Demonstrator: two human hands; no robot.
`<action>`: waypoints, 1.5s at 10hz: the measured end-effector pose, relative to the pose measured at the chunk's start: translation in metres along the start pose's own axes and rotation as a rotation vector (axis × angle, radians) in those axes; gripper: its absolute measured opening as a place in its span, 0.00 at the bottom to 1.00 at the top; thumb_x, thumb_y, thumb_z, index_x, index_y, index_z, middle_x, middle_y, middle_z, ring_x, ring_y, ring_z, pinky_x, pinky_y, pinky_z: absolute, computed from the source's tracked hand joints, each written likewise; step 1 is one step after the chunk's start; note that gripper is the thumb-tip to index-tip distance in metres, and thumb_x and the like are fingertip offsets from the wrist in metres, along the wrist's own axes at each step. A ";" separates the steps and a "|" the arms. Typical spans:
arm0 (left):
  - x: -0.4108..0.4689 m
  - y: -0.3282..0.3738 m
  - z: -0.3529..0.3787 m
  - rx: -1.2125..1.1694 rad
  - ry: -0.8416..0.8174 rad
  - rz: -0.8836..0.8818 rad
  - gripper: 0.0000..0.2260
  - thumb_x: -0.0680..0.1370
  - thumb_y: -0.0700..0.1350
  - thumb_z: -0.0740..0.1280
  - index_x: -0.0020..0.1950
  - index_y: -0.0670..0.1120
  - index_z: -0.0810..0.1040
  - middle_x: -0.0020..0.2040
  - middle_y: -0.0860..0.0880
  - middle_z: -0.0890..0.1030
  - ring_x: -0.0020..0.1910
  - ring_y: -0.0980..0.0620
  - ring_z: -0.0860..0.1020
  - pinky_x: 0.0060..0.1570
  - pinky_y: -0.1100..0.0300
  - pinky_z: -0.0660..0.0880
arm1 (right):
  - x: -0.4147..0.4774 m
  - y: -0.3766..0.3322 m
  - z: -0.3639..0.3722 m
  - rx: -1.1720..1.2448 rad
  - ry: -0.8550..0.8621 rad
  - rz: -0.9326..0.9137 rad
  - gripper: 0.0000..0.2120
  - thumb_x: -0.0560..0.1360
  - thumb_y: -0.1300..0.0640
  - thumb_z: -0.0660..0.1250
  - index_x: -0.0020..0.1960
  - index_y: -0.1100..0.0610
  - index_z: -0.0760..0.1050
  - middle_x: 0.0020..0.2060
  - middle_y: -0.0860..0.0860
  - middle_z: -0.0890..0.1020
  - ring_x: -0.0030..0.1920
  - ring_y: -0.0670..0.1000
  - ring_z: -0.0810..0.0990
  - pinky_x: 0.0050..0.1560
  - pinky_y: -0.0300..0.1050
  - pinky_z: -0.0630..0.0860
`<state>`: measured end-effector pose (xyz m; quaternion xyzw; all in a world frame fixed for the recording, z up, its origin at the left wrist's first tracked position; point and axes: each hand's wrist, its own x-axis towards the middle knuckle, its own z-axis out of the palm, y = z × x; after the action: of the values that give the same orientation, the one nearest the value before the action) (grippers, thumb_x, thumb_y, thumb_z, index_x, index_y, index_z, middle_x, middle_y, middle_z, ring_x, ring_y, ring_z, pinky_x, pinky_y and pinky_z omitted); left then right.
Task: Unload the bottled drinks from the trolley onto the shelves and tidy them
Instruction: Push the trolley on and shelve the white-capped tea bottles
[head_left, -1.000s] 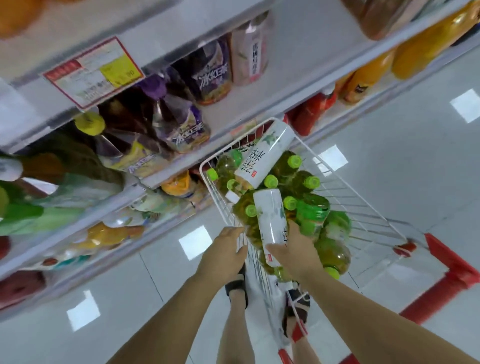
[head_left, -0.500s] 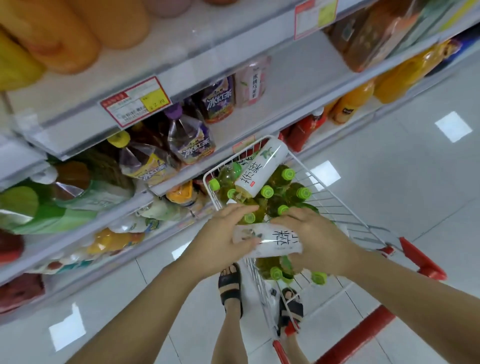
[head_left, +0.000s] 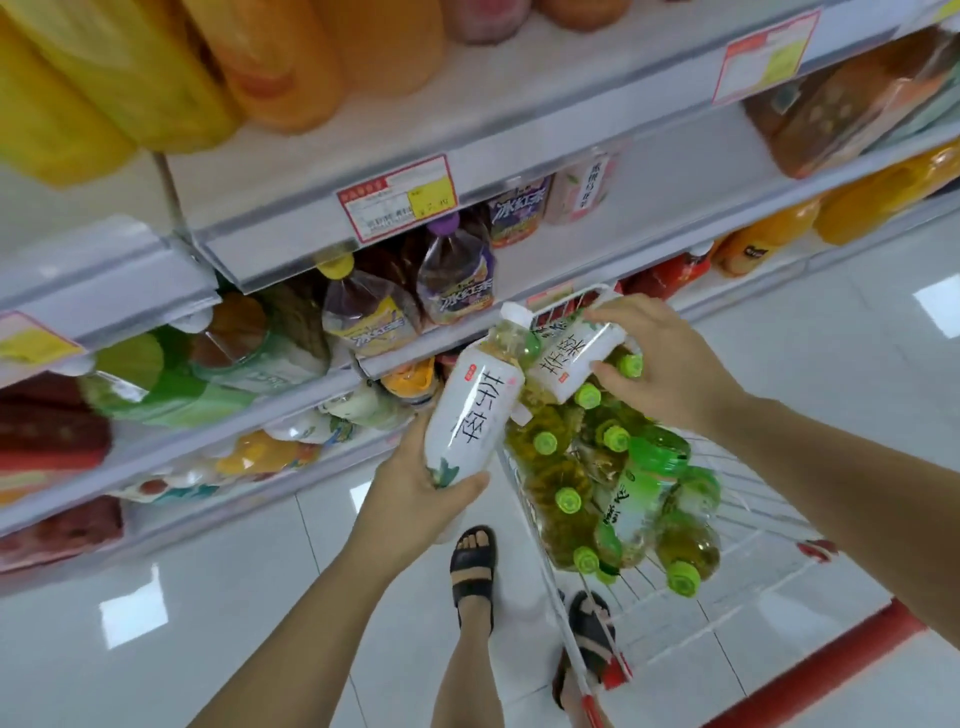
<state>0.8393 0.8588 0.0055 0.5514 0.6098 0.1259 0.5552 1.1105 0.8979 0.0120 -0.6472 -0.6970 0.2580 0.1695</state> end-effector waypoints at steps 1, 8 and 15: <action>0.006 -0.020 -0.007 -0.075 0.076 -0.096 0.27 0.70 0.48 0.74 0.65 0.60 0.67 0.54 0.63 0.78 0.48 0.67 0.77 0.39 0.70 0.72 | 0.028 0.030 0.028 -0.203 -0.298 0.051 0.28 0.71 0.65 0.66 0.69 0.56 0.67 0.67 0.56 0.70 0.68 0.56 0.65 0.68 0.48 0.60; -0.029 0.029 0.006 -0.138 0.104 -0.041 0.26 0.70 0.45 0.74 0.63 0.60 0.69 0.52 0.64 0.79 0.46 0.68 0.78 0.39 0.74 0.73 | -0.008 0.006 -0.008 -0.034 -0.156 0.170 0.37 0.58 0.50 0.78 0.64 0.55 0.68 0.50 0.47 0.69 0.49 0.49 0.71 0.48 0.42 0.68; -0.268 0.331 -0.081 -0.114 0.445 1.078 0.33 0.72 0.48 0.71 0.68 0.68 0.57 0.56 0.76 0.72 0.55 0.73 0.73 0.44 0.76 0.72 | -0.132 -0.280 -0.350 0.478 0.669 -0.354 0.27 0.59 0.48 0.78 0.53 0.50 0.72 0.45 0.41 0.80 0.43 0.36 0.79 0.39 0.31 0.74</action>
<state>0.8893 0.7971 0.4320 0.7135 0.3372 0.5359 0.3001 1.0962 0.8087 0.4704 -0.5085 -0.6244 0.1554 0.5722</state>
